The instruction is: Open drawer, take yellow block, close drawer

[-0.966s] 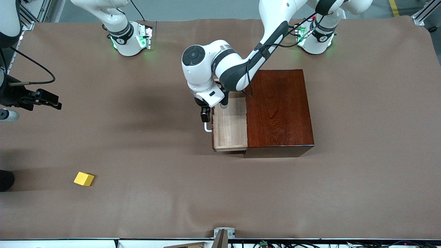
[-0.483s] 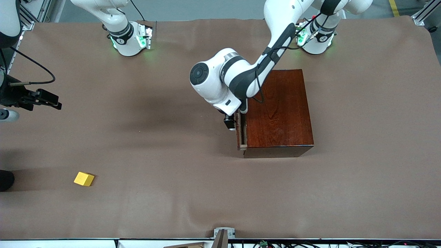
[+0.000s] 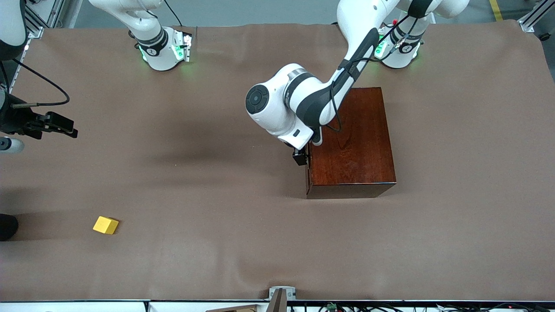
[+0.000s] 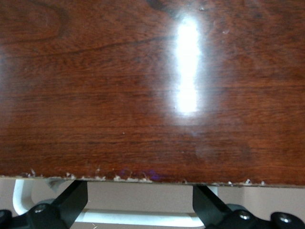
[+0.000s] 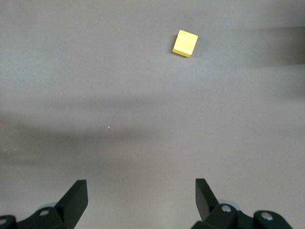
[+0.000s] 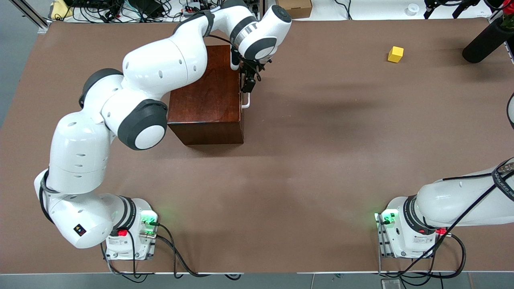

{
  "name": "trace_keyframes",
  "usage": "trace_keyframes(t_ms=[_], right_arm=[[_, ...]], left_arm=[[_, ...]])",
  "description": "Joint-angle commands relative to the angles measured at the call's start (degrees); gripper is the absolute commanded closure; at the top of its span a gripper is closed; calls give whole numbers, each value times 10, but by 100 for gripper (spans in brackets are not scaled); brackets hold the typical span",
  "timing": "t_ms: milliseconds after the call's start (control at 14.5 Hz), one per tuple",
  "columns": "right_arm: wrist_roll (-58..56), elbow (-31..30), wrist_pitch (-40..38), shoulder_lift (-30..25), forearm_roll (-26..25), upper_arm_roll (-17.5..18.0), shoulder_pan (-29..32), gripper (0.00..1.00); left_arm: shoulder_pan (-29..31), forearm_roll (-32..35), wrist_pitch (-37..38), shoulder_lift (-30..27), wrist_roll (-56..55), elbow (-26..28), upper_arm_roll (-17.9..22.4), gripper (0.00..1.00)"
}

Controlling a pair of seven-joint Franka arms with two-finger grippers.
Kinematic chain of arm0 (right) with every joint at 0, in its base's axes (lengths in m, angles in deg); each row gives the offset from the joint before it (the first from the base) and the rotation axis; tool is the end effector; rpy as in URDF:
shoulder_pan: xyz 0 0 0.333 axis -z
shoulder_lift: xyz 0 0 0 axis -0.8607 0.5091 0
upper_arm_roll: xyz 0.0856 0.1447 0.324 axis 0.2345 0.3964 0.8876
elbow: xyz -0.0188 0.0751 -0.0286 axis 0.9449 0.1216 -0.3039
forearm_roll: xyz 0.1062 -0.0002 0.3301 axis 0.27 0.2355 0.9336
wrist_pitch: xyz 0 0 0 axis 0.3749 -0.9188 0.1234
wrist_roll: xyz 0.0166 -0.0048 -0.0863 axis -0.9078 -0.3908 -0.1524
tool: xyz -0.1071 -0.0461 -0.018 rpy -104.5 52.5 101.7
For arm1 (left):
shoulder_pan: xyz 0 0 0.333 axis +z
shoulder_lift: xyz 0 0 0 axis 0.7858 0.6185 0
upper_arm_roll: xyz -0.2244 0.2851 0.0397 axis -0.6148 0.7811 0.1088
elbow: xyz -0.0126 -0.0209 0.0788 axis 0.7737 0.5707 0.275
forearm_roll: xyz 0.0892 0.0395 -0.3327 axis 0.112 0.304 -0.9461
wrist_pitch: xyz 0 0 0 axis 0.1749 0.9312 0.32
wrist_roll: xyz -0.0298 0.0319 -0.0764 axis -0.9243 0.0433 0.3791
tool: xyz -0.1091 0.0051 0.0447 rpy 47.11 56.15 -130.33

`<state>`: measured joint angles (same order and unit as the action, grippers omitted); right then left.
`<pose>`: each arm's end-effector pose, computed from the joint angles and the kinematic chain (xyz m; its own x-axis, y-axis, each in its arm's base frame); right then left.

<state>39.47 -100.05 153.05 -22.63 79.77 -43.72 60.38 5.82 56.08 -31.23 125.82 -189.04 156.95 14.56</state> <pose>0.5358 -0.0277 0.6197 0.9983 0.0148 -0.0561 0.0133 -0.9995 -0.0286 0.4956 -0.4900 0.3579 -0.0257 0.9223 0.3855 0.9993 0.0336 -0.0138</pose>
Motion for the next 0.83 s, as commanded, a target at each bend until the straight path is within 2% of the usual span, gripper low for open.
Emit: trace_keyframes(t_ms=[0,345,759], right_arm=[[-2,-14,5,-16,-10,1,-2,0],[-2,-14,5,-16,-10,1,0,0],[-1,-14,6,-15,-10,1,0,0]], left_arm=[[-2,37,27,-33,18,17,13,0],[17,34,24,-118,48,0,15,0],[178,-16,24,-189,197,4,15,0]])
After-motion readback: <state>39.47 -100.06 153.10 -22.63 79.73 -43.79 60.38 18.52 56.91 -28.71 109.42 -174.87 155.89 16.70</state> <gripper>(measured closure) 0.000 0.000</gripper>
